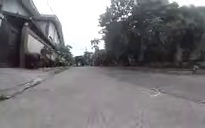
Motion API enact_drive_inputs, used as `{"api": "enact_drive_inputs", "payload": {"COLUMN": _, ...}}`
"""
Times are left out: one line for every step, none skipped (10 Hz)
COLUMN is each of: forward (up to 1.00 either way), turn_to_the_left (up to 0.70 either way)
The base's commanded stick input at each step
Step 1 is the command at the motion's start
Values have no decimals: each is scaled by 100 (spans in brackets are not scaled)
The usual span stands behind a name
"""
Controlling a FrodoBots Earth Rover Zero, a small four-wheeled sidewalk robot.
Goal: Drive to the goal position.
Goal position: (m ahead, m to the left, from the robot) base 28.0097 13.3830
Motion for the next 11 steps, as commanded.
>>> {"api": "enact_drive_inputs", "payload": {"forward": 100, "turn_to_the_left": 4}}
{"api": "enact_drive_inputs", "payload": {"forward": 100, "turn_to_the_left": 4}}
{"api": "enact_drive_inputs", "payload": {"forward": 100, "turn_to_the_left": 4}}
{"api": "enact_drive_inputs", "payload": {"forward": 100, "turn_to_the_left": 4}}
{"api": "enact_drive_inputs", "payload": {"forward": 100, "turn_to_the_left": 4}}
{"api": "enact_drive_inputs", "payload": {"forward": 100, "turn_to_the_left": 4}}
{"api": "enact_drive_inputs", "payload": {"forward": 100, "turn_to_the_left": 4}}
{"api": "enact_drive_inputs", "payload": {"forward": 100, "turn_to_the_left": 4}}
{"api": "enact_drive_inputs", "payload": {"forward": 100, "turn_to_the_left": 4}}
{"api": "enact_drive_inputs", "payload": {"forward": 100, "turn_to_the_left": 4}}
{"api": "enact_drive_inputs", "payload": {"forward": 100, "turn_to_the_left": 4}}
